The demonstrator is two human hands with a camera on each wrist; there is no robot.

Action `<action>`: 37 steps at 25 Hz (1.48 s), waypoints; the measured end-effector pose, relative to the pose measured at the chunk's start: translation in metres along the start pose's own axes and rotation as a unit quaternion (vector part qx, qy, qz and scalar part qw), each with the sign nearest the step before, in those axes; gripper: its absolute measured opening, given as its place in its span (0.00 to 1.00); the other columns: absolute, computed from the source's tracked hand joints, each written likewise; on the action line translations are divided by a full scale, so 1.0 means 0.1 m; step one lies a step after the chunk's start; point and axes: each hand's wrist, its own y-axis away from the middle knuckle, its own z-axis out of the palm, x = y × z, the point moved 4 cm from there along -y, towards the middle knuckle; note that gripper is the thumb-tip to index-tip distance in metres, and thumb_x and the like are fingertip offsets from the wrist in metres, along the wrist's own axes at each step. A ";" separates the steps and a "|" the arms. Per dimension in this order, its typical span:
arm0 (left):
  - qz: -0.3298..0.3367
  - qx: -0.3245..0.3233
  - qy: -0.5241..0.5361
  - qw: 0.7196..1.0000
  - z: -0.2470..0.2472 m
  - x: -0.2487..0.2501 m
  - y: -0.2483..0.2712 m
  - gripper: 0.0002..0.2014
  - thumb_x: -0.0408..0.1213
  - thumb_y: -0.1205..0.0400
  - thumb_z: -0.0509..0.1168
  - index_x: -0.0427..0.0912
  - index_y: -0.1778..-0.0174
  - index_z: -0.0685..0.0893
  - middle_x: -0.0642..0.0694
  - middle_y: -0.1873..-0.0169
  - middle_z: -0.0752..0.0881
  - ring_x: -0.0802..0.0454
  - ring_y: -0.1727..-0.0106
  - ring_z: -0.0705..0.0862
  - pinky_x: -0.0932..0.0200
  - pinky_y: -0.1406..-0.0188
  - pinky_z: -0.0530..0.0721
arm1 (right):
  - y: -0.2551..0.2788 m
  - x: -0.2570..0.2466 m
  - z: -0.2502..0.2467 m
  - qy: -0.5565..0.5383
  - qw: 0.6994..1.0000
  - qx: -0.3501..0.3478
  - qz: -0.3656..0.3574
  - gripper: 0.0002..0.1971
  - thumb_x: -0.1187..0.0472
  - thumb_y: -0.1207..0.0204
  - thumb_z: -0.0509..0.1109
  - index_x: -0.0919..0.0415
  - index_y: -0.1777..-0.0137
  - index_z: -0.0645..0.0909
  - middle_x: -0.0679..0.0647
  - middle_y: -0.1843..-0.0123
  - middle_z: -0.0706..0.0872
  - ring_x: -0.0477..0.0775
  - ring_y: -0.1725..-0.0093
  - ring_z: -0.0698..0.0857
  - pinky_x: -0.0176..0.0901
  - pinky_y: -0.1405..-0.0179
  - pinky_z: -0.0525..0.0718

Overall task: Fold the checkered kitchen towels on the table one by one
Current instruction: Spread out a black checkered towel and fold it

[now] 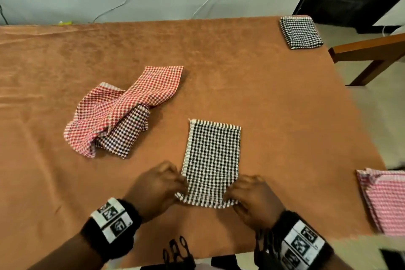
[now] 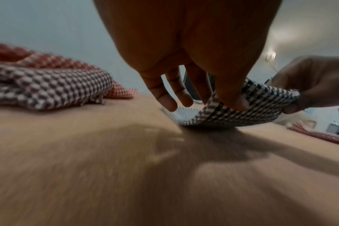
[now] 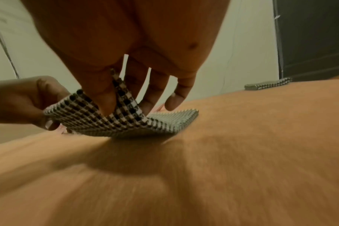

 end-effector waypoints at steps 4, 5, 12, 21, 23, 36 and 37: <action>-0.035 -0.032 0.080 0.996 0.26 0.02 0.23 0.14 0.41 0.32 0.78 0.59 0.53 0.87 0.64 0.53 0.89 0.59 0.43 0.85 0.58 0.47 0.86 | 0.10 -0.02 0.35 -0.053 0.997 -0.054 -0.002 0.17 0.55 0.44 0.61 0.43 0.55 0.82 0.37 0.59 0.87 0.42 0.57 0.85 0.42 0.62 0.78; -0.042 -0.019 0.114 0.992 0.20 0.01 0.20 0.12 0.41 0.30 0.77 0.57 0.52 0.87 0.64 0.57 0.88 0.62 0.48 0.86 0.60 0.51 0.86 | 0.07 -0.03 0.30 -0.071 0.997 -0.043 0.003 0.17 0.58 0.42 0.63 0.43 0.53 0.82 0.36 0.59 0.86 0.38 0.59 0.84 0.40 0.61 0.80; -0.239 0.107 0.371 0.891 -0.10 -0.43 -0.53 0.08 0.31 0.19 0.72 0.44 0.45 0.85 0.58 0.64 0.91 0.63 0.61 0.88 0.67 0.59 0.84 | -0.57 0.53 -0.27 -0.277 0.933 0.127 0.191 0.18 0.68 0.25 0.74 0.44 0.42 0.82 0.37 0.54 0.85 0.35 0.59 0.86 0.30 0.61 0.83; -0.340 0.112 0.188 0.915 -0.01 -0.79 -1.15 0.14 0.43 0.23 0.76 0.55 0.43 0.84 0.51 0.66 0.87 0.55 0.60 0.87 0.49 0.51 0.89 | -0.88 0.84 -0.02 -0.191 0.909 0.171 0.328 0.16 0.64 0.24 0.73 0.45 0.42 0.82 0.50 0.49 0.89 0.51 0.52 0.87 0.46 0.49 0.87; -0.337 0.111 0.124 0.927 -0.06 -0.73 -1.15 0.19 0.47 0.23 0.75 0.55 0.37 0.81 0.53 0.60 0.87 0.55 0.56 0.87 0.48 0.49 0.88 | -0.89 0.80 -0.08 -0.120 0.927 0.142 0.327 0.19 0.63 0.24 0.72 0.48 0.35 0.79 0.53 0.41 0.86 0.56 0.43 0.85 0.46 0.44 0.83; -0.112 -0.136 -0.166 0.970 0.61 -0.23 -0.89 0.52 0.78 0.24 0.36 0.43 0.12 0.43 0.41 0.12 0.45 0.41 0.12 0.40 0.26 0.19 0.49 | -0.76 0.38 0.47 0.098 0.968 -0.058 0.223 0.38 0.32 0.19 0.41 0.51 0.14 0.41 0.50 0.12 0.35 0.55 0.16 0.31 0.68 0.19 0.35; -0.123 -0.135 -0.169 0.969 0.62 -0.23 -0.89 0.52 0.79 0.24 0.38 0.44 0.12 0.45 0.41 0.12 0.46 0.41 0.12 0.41 0.25 0.19 0.48 | -0.75 0.42 0.49 0.104 0.967 -0.057 0.224 0.38 0.31 0.20 0.39 0.49 0.14 0.40 0.48 0.13 0.35 0.54 0.16 0.31 0.68 0.19 0.35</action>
